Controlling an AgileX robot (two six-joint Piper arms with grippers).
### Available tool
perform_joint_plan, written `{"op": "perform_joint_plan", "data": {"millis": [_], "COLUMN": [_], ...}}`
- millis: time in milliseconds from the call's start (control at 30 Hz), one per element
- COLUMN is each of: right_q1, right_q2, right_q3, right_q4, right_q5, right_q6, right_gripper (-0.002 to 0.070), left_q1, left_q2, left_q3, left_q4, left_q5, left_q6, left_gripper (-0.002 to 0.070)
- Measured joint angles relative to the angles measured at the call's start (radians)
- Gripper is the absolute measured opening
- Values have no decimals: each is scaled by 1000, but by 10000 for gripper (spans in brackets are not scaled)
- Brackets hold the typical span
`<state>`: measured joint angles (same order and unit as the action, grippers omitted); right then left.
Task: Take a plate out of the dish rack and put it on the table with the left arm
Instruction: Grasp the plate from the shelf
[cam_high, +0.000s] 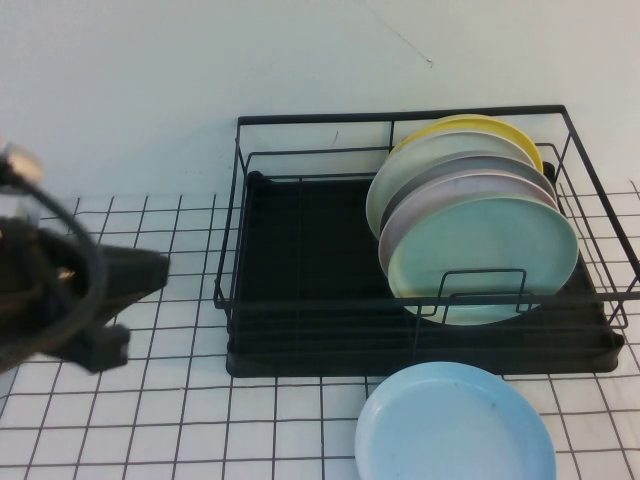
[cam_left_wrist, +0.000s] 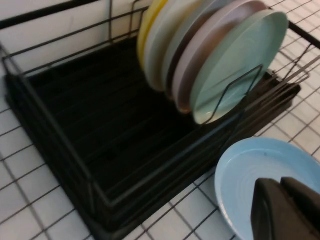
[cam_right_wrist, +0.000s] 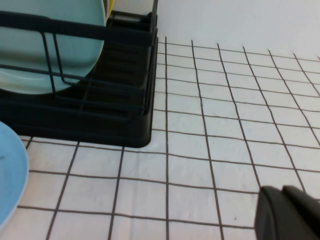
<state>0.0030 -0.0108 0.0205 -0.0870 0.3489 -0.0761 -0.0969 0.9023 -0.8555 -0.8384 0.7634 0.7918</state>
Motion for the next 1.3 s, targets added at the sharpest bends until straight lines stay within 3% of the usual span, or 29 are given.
{"op": "perform_joint_plan", "data": {"millis": [167,400,567,767,833,1033,1300], "right_q1": [0,0,0,0,0,0,0], "right_q2": [0,0,0,0,0,0,0], "right_q3": [0,0,0,0,0,0,0], "right_q4": [0,0,0,0,0,0,0], "right_q5": [0,0,0,0,0,0,0], "right_q6": [0,0,0,0,0,0,0], "right_gripper": [-1,-1,-1,-1,-1,-1,-1], "left_q1": [-82,-326,-418,-439,-439,-440,-444], "left_q2": [215,489,666,809,846,927,961], "left_q3": [-108,-300,-417,-507,-527,-567,-567], "left_q4": [-149,-85,-33,-28,-27,-26,-72], "left_q5": [-17,-179,-239,-251,-255,-298,-378], "left_q6": [175,257,348,377,388,474,559], "left_gripper": [-3,-3,53,286,334,365,344]}}
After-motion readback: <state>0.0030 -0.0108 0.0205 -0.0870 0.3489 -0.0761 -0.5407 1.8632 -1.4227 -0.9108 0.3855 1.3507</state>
